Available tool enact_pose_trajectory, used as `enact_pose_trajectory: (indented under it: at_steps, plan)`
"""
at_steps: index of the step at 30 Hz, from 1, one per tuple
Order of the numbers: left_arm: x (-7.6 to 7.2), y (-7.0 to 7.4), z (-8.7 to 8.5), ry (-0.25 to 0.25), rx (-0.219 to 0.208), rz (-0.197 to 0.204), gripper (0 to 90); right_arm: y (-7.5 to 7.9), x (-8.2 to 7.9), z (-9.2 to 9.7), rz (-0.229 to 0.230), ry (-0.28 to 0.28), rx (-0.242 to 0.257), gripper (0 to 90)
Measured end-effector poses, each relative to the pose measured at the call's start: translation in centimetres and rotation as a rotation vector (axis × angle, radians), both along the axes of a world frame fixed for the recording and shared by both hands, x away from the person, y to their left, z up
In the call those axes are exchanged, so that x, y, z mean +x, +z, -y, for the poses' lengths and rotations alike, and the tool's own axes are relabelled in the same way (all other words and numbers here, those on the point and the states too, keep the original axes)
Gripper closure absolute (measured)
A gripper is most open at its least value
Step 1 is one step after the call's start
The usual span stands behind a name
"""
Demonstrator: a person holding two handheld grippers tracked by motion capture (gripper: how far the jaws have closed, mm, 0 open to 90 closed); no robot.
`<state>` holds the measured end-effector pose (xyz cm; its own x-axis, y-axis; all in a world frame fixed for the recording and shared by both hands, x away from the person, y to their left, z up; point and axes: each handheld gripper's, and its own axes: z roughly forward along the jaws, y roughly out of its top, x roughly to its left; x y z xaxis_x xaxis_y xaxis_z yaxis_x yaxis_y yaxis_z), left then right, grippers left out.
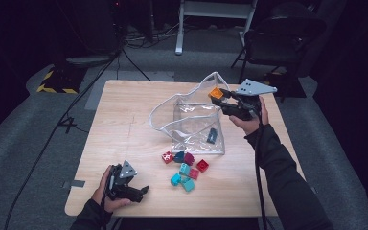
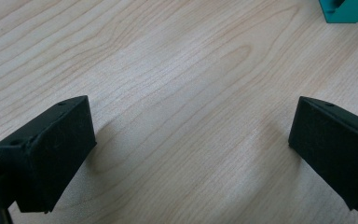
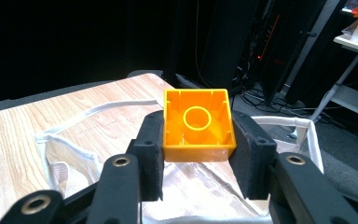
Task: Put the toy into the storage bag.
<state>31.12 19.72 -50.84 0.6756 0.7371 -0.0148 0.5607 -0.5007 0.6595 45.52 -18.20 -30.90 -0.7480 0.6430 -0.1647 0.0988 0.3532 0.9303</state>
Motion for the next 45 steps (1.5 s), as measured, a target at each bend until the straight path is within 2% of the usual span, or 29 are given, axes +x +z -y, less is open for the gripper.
enact_pose_trajectory:
  at_steps: [15, 20, 21, 22, 27, 35, 45]
  plan:
    - [0.0, 0.0, 0.0, 0.0, 0.0, 0.0, 0.6, -0.4, 1.0, -1.3, -0.018, -0.01, -0.034, 59.1]
    - [0.0, 0.0, 0.0, 0.0, -0.001, -0.001, 0.6, -0.5, 1.1, -1.4, -0.021, -0.012, -0.03, 59.0]
    - [0.0, 0.0, 0.0, 0.0, 0.0, 0.0, 0.6, -0.5, 1.2, -1.4, -0.027, -0.015, -0.029, 58.6]
    - [0.0, 0.0, 0.0, -0.001, 0.001, 0.0, 0.6, -0.6, 1.3, -1.4, -0.035, -0.015, -0.025, 53.5]
    - [0.0, 0.0, 0.0, 0.0, 0.0, 0.0, 0.6, -0.7, 1.2, -1.5, -0.042, -0.009, -0.025, 53.0]
    - [0.0, 0.0, 0.0, 0.0, 0.0, 0.0, 0.6, -0.5, 0.6, -0.7, -0.035, -0.004, -0.024, 51.9]
    - [0.0, 0.0, 0.0, 0.001, 0.0, 0.001, 0.6, -0.2, -0.8, 1.3, -0.016, -0.003, -0.017, 51.4]
